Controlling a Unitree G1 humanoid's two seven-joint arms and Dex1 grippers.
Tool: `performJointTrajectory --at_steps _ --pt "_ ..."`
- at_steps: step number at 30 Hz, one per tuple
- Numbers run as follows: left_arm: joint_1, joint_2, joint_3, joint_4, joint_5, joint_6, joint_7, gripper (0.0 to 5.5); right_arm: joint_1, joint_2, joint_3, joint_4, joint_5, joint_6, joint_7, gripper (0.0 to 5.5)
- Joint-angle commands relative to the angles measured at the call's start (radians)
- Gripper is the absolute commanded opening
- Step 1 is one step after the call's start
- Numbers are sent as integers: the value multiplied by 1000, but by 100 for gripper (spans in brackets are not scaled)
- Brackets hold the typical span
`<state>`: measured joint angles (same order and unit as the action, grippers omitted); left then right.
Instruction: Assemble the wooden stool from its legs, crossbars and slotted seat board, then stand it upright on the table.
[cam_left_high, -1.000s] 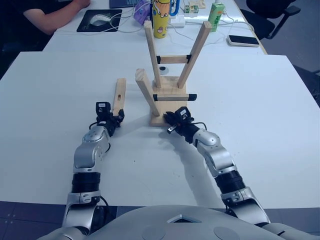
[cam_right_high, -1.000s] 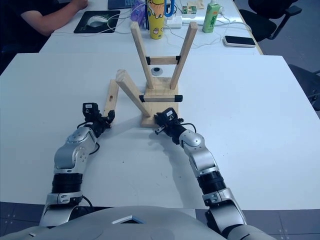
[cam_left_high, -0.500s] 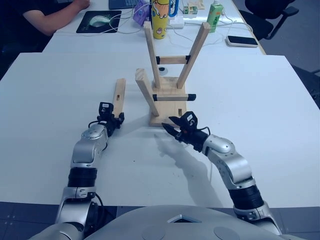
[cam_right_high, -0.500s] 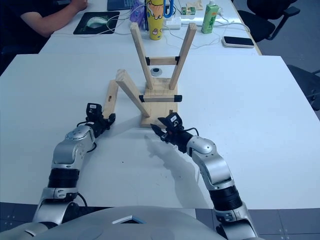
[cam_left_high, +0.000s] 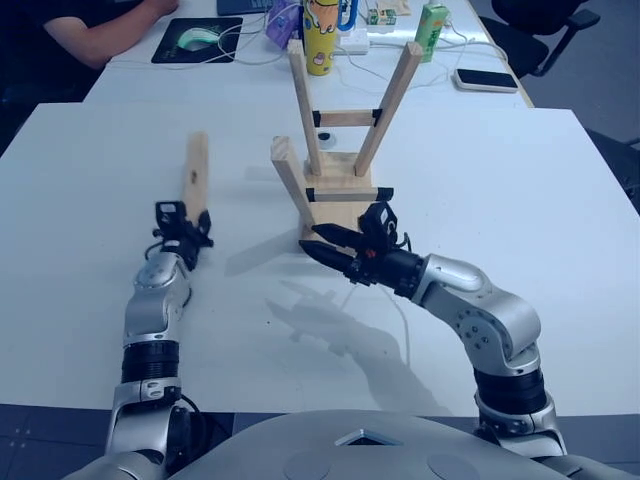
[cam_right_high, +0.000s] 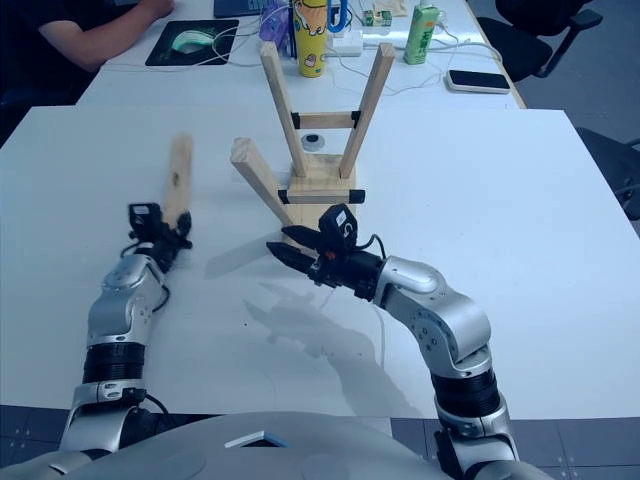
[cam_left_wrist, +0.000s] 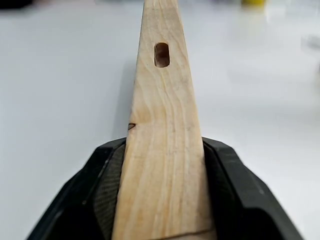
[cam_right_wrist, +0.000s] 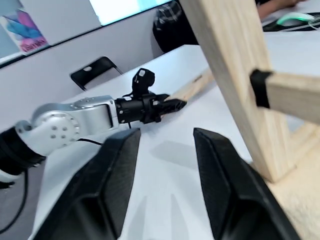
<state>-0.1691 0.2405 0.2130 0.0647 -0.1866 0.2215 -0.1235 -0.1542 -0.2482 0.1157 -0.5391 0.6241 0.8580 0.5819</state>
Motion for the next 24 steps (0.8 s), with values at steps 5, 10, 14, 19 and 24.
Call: performJointTrajectory --at_steps 5,10,14,19,24 --pt "-234 94 6 -385 -207 -19 -163 205 -102 3 -190 96 276 119 -18 200" --pt "-277 134 -102 -561 -477 223 -305 205 -189 -68 -331 172 401 119 3 200" --pt "-274 157 -162 -643 -633 371 -355 205 -270 -189 -440 266 502 142 71 215" --pt "-210 172 -217 -646 -683 432 -420 205 -273 -374 -488 360 602 236 255 285" --pt "-180 172 -246 -610 -743 469 -492 205 -278 -500 -507 455 630 288 403 359"
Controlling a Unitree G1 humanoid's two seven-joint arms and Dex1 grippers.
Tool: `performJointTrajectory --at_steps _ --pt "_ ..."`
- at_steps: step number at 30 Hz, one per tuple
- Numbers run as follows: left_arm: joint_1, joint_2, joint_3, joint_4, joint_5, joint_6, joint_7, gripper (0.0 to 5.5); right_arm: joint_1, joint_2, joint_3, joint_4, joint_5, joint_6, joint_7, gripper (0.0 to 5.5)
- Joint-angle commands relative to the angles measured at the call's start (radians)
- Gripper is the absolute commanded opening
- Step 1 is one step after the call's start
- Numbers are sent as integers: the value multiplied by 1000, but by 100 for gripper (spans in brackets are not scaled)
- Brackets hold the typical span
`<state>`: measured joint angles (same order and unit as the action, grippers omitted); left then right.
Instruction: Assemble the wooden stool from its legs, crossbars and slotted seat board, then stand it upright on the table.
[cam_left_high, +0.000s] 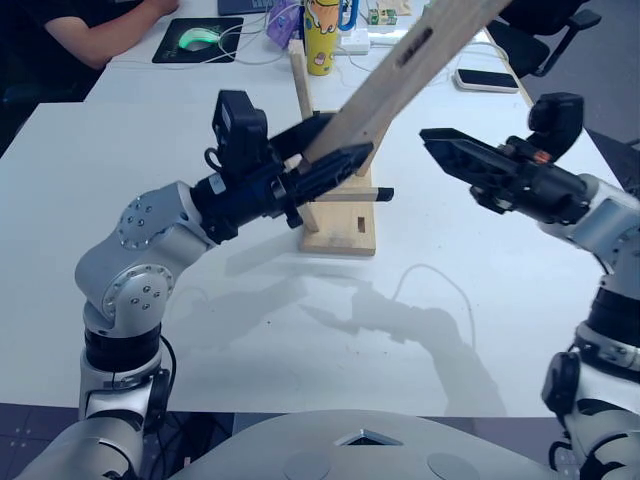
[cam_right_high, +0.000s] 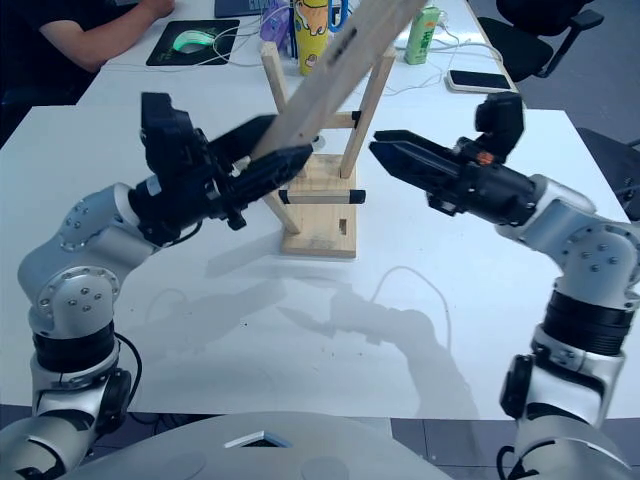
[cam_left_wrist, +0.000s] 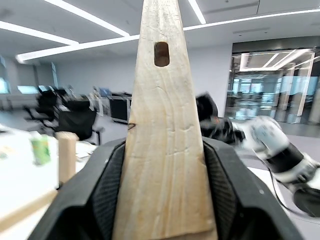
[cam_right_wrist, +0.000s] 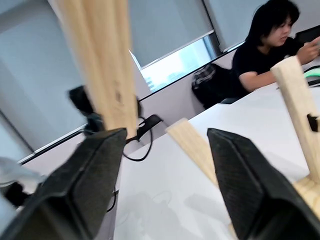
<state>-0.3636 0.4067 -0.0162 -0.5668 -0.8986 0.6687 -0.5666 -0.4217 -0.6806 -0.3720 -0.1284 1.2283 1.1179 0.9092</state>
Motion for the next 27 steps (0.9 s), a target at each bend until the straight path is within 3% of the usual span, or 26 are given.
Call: performJointTrajectory --at_steps 1,9,12,18,27 --pt "16 8 -22 34 -36 26 -65 205 -21 -79 -22 57 29 29 97 368" --pt "46 61 -59 121 -43 81 -215 205 -69 -79 -35 96 88 51 148 379" --pt "54 68 -67 125 -41 92 -237 205 -86 -87 -49 101 167 90 143 379" --pt "70 66 -63 128 -82 137 -259 205 -94 -97 -12 101 131 90 147 379" --pt "65 67 -20 130 -173 206 -238 205 -73 -132 31 89 73 85 223 247"
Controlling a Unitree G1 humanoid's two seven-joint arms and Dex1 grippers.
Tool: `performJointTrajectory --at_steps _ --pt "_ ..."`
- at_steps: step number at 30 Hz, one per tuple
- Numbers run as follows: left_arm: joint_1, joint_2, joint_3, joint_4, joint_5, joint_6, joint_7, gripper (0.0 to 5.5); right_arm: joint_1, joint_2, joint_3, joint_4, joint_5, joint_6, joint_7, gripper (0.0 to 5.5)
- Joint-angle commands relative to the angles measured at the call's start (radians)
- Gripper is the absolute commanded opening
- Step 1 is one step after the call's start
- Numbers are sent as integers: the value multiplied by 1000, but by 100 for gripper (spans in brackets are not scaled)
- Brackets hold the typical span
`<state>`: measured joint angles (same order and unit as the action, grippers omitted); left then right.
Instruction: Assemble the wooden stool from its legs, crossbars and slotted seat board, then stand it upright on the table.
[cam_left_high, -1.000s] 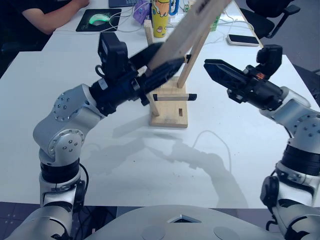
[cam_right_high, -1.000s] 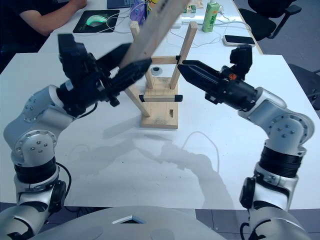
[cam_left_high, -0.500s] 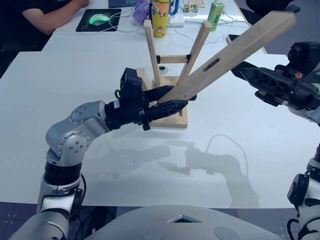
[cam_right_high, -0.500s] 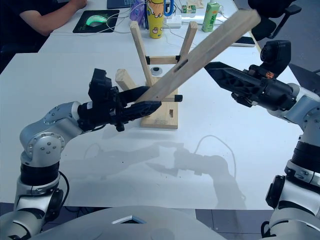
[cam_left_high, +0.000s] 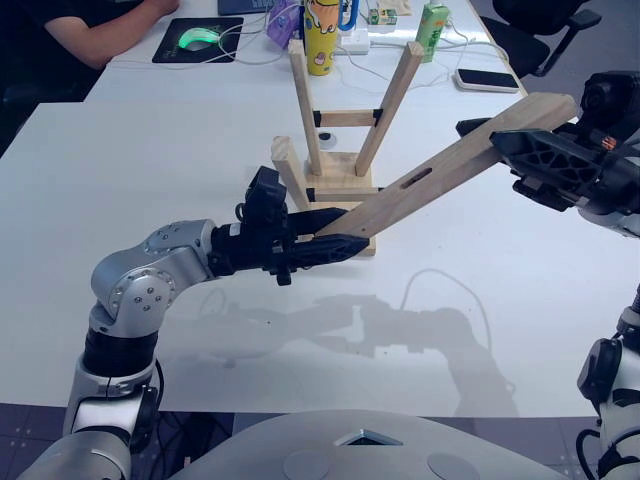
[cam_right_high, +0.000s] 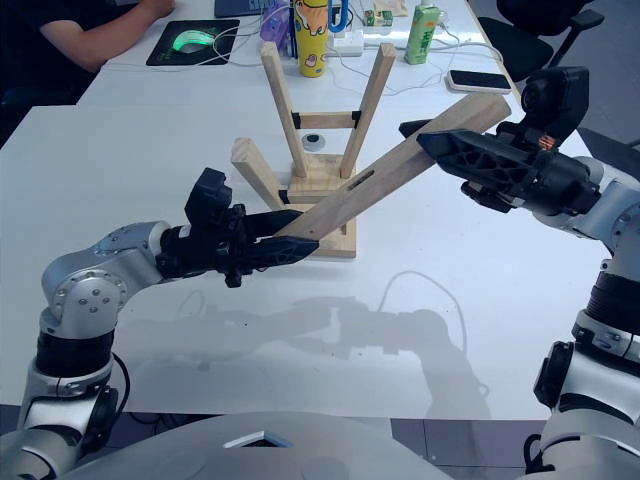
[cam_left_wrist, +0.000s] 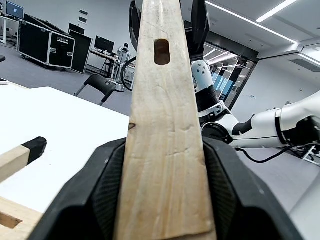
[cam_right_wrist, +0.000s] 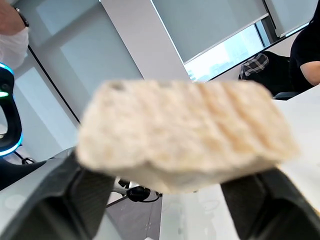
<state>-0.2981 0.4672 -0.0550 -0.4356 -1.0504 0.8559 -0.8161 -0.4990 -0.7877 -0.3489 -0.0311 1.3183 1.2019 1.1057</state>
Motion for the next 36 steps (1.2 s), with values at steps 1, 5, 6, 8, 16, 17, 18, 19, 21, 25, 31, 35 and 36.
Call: performJointTrajectory --at_steps 1,5,6,8,16,17,18,19,21,25,31,35,36 --pt "3 9 16 -2 -18 19 11 205 5 -27 9 -6 -22 -1 32 233" --pt "12 11 14 2 -4 12 4 205 3 -43 31 19 -60 -12 69 209" --pt "14 15 7 1 17 1 -1 205 2 -46 34 27 -69 -14 80 209" --pt "19 14 -4 -2 45 -19 -6 205 -2 -48 42 37 -84 -19 99 209" --pt "47 -32 6 -1 39 -37 31 331 1 -78 78 60 -168 -45 166 208" --pt "50 -34 12 -2 35 -39 32 344 7 -87 87 63 -185 -52 179 208" --pt "52 -39 19 0 38 -47 38 356 16 -99 99 66 -210 -65 195 208" --pt "52 -35 13 5 69 -63 43 375 31 -119 116 71 -245 -87 217 208" --pt "58 -10 -46 14 209 -138 46 406 63 -171 151 97 -329 -143 264 208" --pt "75 39 -262 55 580 -341 64 409 37 -251 195 242 -480 -266 352 208" --pt "2 0 -437 253 968 -528 182 409 -70 -263 223 392 -574 -341 423 208" --pt "-63 -42 -514 376 1113 -585 194 409 -98 -248 233 420 -602 -356 441 208" --pt "-76 -50 -526 400 1136 -596 190 409 -100 -243 234 421 -607 -358 443 208"
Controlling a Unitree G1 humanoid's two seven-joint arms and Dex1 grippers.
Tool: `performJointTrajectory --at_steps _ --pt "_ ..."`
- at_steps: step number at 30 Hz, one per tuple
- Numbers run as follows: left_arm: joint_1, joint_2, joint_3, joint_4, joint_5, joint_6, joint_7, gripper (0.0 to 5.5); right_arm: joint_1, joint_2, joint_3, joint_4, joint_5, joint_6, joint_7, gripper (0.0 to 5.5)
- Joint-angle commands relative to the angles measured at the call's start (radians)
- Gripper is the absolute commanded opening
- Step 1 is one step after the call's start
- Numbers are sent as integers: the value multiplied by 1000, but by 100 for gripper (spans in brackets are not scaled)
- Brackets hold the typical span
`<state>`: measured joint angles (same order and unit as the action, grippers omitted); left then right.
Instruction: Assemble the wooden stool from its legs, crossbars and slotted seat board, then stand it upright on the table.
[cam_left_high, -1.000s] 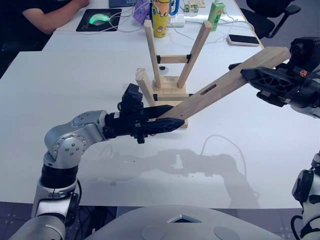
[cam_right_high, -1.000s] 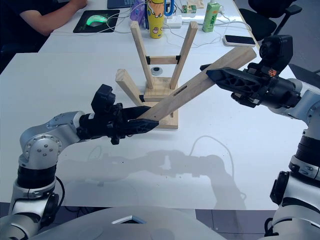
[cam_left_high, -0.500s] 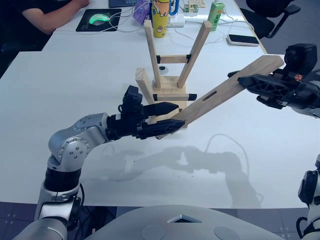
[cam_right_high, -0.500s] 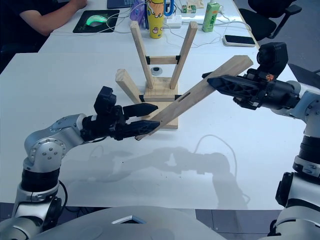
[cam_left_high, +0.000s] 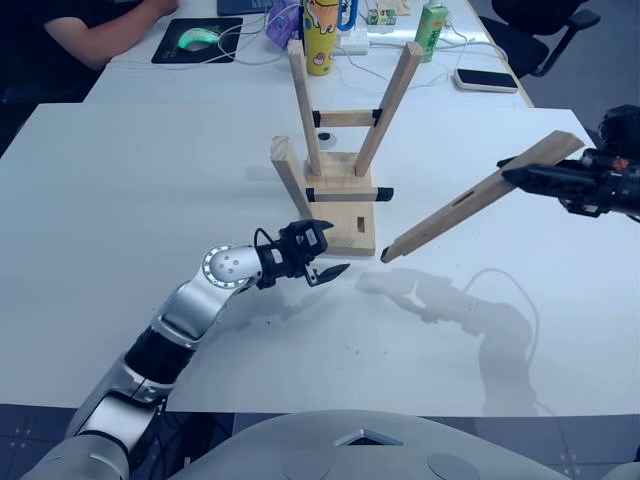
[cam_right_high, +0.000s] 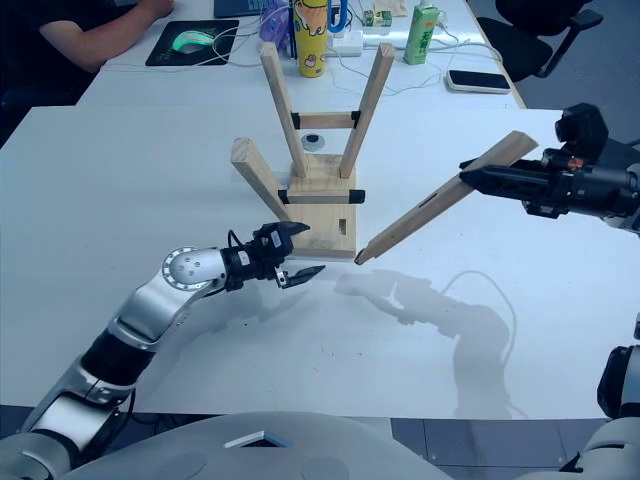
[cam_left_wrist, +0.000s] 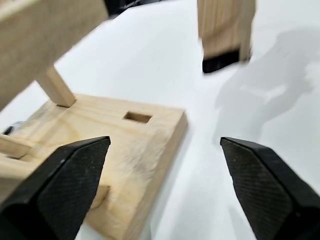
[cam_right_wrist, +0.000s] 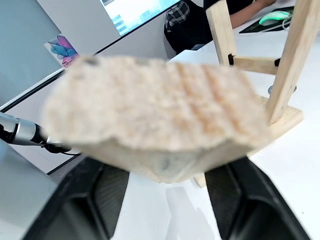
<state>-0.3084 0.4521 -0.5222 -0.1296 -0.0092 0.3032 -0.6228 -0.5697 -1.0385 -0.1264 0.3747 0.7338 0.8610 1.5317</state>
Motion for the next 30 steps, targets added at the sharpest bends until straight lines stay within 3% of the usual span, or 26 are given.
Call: performJointTrajectory --at_steps 1,8,17,30 --pt "-76 -43 -68 115 114 -50 -11 409 -34 14 13 19 -27 -18 18 208" --pt "-97 -64 -80 209 196 23 -47 409 -41 41 -2 8 -33 -28 -5 208" --pt "-56 49 -27 223 190 95 -167 409 -60 125 -54 -44 -12 -74 -113 208" --pt "-58 11 -6 238 167 92 -219 409 -113 297 81 -1 -183 -289 -160 208"
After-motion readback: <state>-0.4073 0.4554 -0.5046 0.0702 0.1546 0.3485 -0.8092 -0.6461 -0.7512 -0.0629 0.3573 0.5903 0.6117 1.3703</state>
